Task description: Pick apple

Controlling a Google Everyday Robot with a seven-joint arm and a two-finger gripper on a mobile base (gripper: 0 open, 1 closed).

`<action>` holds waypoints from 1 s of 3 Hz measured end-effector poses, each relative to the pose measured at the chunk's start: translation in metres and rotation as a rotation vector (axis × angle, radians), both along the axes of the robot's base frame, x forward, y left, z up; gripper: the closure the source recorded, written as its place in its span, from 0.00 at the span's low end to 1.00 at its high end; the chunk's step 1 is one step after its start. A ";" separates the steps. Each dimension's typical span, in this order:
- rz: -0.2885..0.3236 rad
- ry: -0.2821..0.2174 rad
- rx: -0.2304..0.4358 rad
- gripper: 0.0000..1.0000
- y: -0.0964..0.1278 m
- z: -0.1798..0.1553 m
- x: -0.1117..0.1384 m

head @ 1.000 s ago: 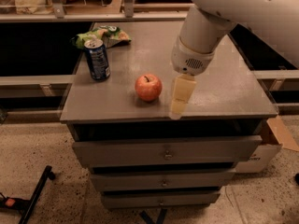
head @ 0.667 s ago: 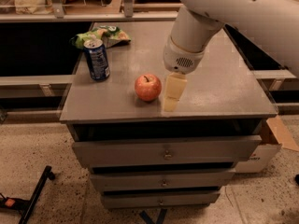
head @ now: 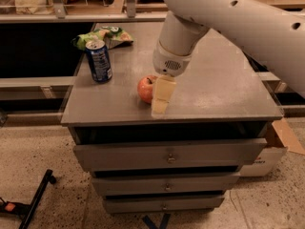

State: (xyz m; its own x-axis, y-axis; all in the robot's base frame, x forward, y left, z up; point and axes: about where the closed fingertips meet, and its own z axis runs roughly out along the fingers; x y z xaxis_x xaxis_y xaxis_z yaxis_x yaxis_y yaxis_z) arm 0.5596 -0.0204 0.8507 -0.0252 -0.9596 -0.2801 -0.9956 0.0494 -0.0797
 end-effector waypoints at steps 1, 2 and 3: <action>0.007 0.008 0.005 0.16 0.011 -0.007 0.003; 0.011 0.015 0.000 0.39 0.019 -0.014 0.007; 0.010 0.018 -0.001 0.63 0.023 -0.018 0.011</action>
Offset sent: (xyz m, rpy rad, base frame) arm 0.0131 0.0268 -0.0203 -0.0062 0.0228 0.0130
